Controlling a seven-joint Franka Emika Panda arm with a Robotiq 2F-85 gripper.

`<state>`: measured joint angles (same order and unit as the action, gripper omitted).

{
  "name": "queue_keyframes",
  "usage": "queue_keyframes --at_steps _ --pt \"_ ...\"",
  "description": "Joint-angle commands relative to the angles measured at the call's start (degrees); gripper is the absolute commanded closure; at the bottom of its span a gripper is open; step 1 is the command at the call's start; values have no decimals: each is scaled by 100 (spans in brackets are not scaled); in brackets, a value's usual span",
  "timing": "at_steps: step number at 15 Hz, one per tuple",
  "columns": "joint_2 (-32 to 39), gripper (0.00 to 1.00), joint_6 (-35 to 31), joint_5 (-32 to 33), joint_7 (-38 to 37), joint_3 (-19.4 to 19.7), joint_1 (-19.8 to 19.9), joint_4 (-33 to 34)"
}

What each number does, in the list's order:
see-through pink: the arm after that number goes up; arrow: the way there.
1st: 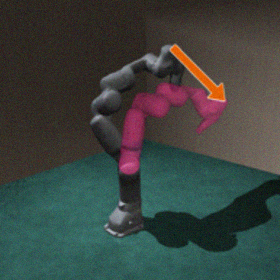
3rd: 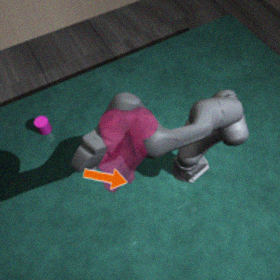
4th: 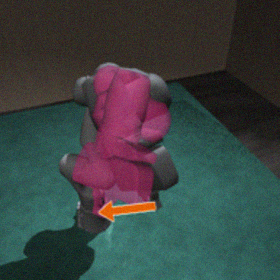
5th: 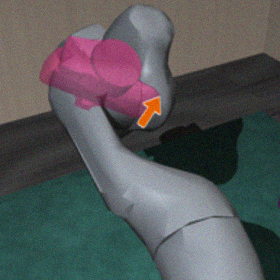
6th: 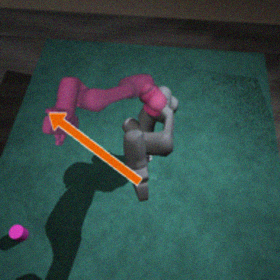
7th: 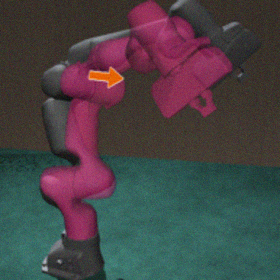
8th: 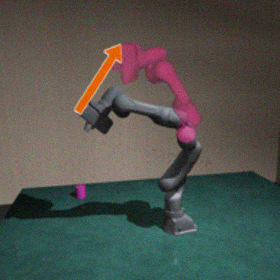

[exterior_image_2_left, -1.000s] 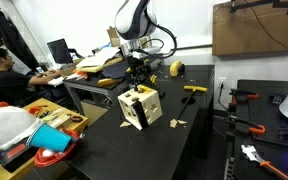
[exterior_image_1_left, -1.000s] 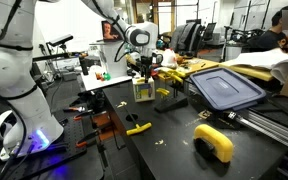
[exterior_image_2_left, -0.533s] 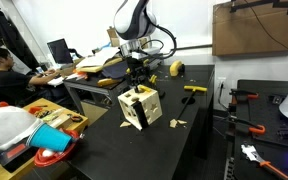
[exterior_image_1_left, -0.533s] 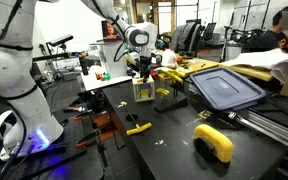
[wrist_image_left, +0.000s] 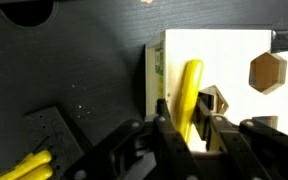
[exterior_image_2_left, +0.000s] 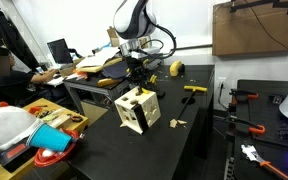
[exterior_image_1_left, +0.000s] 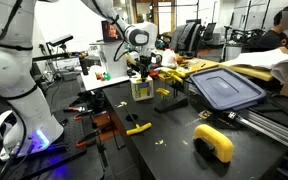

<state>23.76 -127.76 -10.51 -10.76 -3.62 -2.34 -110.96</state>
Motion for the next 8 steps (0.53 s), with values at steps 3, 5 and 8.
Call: queue_keyframes --at_steps 3,5,8 --pt "-314 93 -46 -154 -157 42 -50 -272" --pt "-333 93 -42 -139 -207 49 -64 -284" --pt "-370 68 -35 -71 -327 71 -108 -309"
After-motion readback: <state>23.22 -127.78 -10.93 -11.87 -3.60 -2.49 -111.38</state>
